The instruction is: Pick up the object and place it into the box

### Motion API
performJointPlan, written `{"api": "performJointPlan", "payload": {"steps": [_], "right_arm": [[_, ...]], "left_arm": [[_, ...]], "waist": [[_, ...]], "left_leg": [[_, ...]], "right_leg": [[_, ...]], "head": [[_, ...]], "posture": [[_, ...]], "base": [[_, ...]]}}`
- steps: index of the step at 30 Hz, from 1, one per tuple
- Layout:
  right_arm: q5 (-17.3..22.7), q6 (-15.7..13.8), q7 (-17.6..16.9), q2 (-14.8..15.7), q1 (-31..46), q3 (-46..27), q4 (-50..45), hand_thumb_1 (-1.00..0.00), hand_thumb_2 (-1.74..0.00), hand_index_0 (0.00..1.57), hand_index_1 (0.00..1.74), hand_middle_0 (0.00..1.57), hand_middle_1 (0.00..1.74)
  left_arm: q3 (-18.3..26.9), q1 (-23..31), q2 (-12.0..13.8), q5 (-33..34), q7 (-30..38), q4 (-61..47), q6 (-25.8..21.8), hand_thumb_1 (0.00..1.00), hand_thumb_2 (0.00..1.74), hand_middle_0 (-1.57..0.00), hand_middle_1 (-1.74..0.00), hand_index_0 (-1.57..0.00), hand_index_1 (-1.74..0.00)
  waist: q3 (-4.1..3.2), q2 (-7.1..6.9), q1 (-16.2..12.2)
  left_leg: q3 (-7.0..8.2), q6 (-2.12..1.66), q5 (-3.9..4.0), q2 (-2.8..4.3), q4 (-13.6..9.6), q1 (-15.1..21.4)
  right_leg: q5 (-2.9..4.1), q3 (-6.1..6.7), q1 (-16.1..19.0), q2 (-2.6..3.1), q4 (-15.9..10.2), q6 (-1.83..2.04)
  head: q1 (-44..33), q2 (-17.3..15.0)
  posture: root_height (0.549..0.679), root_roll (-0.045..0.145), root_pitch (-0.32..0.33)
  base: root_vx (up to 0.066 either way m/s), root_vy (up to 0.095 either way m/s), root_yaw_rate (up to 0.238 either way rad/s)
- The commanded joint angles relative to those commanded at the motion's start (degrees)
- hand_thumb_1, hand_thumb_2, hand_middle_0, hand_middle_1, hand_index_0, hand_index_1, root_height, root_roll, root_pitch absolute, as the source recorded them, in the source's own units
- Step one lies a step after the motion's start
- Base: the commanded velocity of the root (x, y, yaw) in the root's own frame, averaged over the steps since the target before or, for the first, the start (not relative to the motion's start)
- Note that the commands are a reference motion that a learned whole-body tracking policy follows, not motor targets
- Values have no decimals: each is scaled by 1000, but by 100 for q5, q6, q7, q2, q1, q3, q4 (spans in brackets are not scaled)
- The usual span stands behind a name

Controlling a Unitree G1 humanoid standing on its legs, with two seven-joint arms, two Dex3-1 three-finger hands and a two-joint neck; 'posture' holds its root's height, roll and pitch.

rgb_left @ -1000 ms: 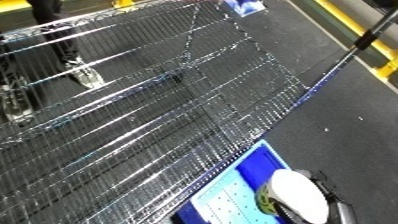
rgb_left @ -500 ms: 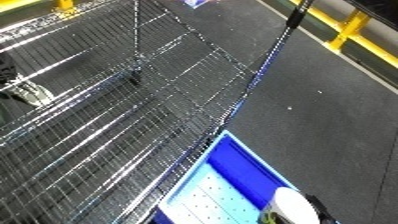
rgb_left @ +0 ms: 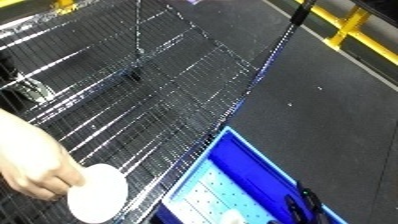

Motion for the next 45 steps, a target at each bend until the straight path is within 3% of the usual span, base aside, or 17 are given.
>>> {"api": "performJointPlan", "payload": {"steps": [9, 15, 19, 27, 34, 45], "right_arm": [[-58, 119, 245, 159, 116, 114, -410, 0, 0, 0, 0, 0, 0], [-406, 55, 297, 335, 170, 213, -1146, 0, 0, 0, 0, 0, 0], [-972, 134, 207, 555, 189, 335, -2061, 0, 0, 0, 0, 0, 0], [-1775, 440, 237, 774, 72, 558, -2985, 0, 0, 0, 0, 0, 0], [-2327, 702, 251, 912, -325, 890, -3392, 0, 0, 0, 0, 0, 0], [-2556, 846, 26, 1037, -692, 1150, -3353, 0, 0, 0, 0, 0, 0]], "left_arm": [[58, 54, 2, 1, 12, -39, 80, 1000, 1740, -1570, -1740, -1570, -1740], [106, 71, -27, 68, 46, -72, 138, 1000, 1740, -1570, -1740, -1570, -1740], [186, 36, -91, 188, 96, -79, 230, 1000, 1740, -1570, -1740, -1570, -1740], [309, 21, -130, 309, 54, -25, 341, 1000, 1740, -1570, -1740, -1570, -1740], [418, -23, -93, 437, -46, 42, 532, 1000, 1740, -1570, -1740, -1570, -1740], [571, -59, 92, 539, -126, -37, 773, 1000, 1740, -1570, -1740, -1570, -1740]], "waist": [[0, -98, 68], [0, -235, 147], [0, -382, 216], [0, -580, 367], [0, -827, 645], [0, -1046, 983]], "left_leg": [[-63, 7, 41, 5, -41, 15], [-125, 15, 88, 12, -87, 30], [-183, 15, 164, 15, -163, 69], [-297, 14, 240, 31, -220, 99], [-427, 4, 179, 84, -56, 60], [-613, 57, 88, 96, 205, -36]], "right_leg": [[11, -14, 53, 22, 17, -4], [10, -43, 132, 57, 30, -5], [30, -62, 216, 128, -8, 3], [67, -104, 334, 181, -66, 12], [87, -207, 486, 151, -101, 11], [17, -362, 619, 128, 67, -7]], "head": [[-274, -188], [-726, -325], [-1234, -371], [-1846, -583], [-2285, -808], [-2468, -1026]], "posture": [[647, 111, 138], [647, 104, 133], [648, 97, 127], [649, 88, 117], [650, 79, 98], [648, 64, 73]], "base": [[-1, -11, 64], [-18, -27, 118], [-25, -46, 159], [-17, -53, 123], [6, -85, 107], [36, -83, 120]]}}
